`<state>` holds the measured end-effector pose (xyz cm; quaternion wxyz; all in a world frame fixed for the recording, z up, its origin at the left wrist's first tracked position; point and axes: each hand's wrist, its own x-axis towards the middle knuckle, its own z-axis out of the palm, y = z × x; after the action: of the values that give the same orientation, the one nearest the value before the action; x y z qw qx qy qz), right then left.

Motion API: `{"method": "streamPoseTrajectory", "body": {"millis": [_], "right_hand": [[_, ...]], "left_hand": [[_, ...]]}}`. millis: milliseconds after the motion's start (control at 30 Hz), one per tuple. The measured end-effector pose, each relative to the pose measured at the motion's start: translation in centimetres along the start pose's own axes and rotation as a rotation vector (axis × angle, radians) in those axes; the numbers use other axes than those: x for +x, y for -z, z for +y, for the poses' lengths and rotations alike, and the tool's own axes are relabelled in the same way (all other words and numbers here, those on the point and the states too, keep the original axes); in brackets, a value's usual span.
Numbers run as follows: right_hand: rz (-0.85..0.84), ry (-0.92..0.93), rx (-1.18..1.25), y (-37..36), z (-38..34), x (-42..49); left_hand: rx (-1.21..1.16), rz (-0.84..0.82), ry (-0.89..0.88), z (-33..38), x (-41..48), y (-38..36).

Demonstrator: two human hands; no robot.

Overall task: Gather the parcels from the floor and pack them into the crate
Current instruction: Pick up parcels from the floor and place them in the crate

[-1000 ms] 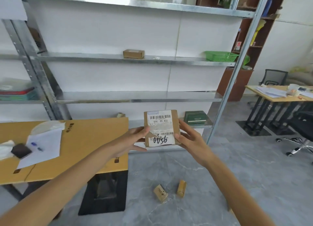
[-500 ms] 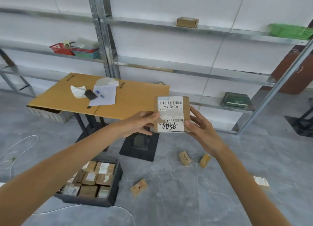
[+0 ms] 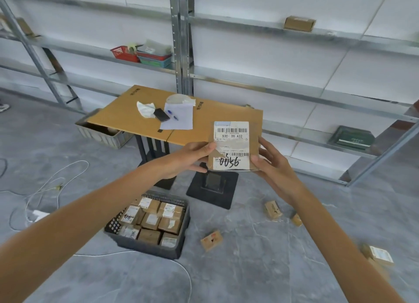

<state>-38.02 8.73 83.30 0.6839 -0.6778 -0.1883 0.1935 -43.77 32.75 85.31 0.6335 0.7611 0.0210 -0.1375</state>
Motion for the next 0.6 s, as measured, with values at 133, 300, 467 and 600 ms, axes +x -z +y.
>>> {"method": "streamPoseTrajectory", "body": {"millis": [133, 300, 467, 600], "right_hand": [[0.007, -0.026, 0.058, -7.6, 0.9, 2.1], [-0.002, -0.041, 0.099, -17.0, 2.3, 4.4], [0.019, -0.07, 0.161, -24.1, 3.7, 6.5], [0.036, -0.099, 0.209, -26.4, 4.9, 8.6]], "left_hand": [[-0.015, 0.021, 0.001, -2.6, -3.0, 6.5], [-0.01, 0.058, 0.036, -5.8, -6.5, 15.0], [0.0, 0.065, 0.07, -8.3, -8.2, 21.3], [-0.005, 0.059, 0.085, -9.4, -7.8, 24.4]]}}
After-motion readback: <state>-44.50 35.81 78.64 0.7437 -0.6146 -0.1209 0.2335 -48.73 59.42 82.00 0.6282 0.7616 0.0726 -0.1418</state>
